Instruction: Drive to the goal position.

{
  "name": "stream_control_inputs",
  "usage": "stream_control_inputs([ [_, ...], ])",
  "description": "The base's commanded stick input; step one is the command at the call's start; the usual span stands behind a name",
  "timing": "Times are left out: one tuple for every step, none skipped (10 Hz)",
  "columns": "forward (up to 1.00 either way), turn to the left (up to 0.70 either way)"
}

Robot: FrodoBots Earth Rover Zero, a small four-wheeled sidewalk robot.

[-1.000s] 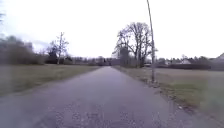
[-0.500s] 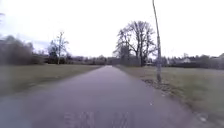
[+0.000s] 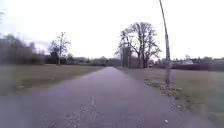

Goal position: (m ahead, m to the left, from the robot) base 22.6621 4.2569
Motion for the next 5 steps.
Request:
stream_control_inputs([
  [1.0, 0.0],
  [1.0, 0.0],
  [1.0, 0.0],
  [1.0, 0.0],
  [1.0, 0.0],
])
